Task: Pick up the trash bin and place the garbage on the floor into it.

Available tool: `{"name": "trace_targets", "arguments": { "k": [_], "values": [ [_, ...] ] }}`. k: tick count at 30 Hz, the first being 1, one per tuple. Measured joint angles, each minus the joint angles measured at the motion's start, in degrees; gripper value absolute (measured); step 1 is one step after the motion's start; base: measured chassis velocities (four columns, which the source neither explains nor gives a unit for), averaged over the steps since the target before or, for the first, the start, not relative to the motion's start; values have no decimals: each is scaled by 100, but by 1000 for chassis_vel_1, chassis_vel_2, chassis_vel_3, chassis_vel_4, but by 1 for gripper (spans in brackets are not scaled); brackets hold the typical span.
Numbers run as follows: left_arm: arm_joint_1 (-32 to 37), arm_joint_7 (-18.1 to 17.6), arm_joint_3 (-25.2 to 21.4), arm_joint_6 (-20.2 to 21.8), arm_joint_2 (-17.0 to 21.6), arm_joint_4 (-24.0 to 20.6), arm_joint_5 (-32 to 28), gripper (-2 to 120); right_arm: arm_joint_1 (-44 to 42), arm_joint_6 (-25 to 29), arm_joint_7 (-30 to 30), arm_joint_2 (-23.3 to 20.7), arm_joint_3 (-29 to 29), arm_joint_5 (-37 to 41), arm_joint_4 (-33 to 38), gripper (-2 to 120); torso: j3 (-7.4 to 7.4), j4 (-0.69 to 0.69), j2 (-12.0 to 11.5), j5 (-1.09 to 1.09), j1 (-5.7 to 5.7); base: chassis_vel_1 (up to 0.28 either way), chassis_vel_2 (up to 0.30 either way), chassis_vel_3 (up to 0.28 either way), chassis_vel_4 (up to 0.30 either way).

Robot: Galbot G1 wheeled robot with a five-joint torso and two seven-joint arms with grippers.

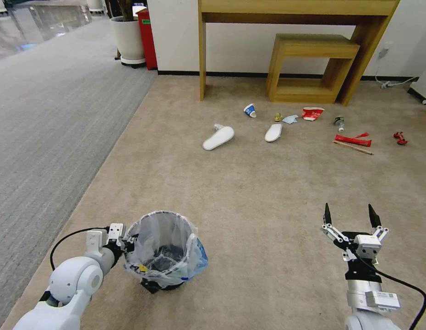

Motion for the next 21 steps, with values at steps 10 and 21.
{"name": "trace_targets", "arguments": {
  "k": [10,21],
  "values": [
    [335,-396,-477,-3,-41,-408,-742,1,-17,39,101,-32,30,-143,115,100,0,0,0,1,0,0,0,0,0],
    [670,-976,-1249,-17,-527,-1246,-1969,1,34,-114,287,-257,128,123,155,100,-1,1,0,2,1,0,0,0,0]
  ]
}}
